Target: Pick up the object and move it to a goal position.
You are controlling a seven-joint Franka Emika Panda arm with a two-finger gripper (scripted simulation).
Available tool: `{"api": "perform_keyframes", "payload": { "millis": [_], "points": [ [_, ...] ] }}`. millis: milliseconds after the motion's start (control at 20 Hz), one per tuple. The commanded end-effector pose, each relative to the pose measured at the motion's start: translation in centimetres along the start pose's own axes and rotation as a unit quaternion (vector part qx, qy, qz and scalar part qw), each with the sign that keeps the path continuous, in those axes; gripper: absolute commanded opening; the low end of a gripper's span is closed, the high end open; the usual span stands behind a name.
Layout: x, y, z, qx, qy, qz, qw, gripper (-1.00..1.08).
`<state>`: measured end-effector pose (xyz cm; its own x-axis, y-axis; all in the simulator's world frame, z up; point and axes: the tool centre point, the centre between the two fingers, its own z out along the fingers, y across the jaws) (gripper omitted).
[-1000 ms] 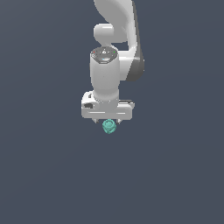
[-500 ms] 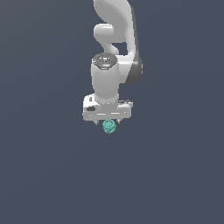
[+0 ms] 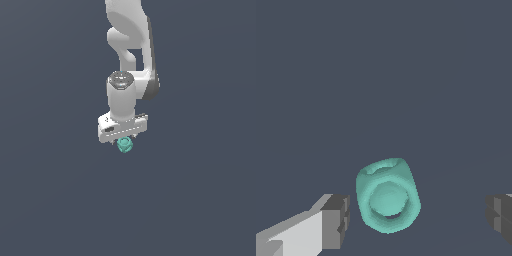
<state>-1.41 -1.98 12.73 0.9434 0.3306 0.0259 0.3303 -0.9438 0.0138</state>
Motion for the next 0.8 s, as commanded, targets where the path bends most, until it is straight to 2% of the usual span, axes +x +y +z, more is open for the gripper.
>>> {"api": "perform_keyframes", "payload": {
  "millis": [0,400,750],
  "points": [
    [-0.7,-0.3,0.9,0.001,-0.003,-0.034,0.9994,1.0],
    [-2.3,-1.1,2.9,0.006,-0.01,-0.11,0.9939,1.0],
    [-2.9,-1.4,3.6,0.009,-0.012,-0.138,0.9904,1.0]
  ]
}}
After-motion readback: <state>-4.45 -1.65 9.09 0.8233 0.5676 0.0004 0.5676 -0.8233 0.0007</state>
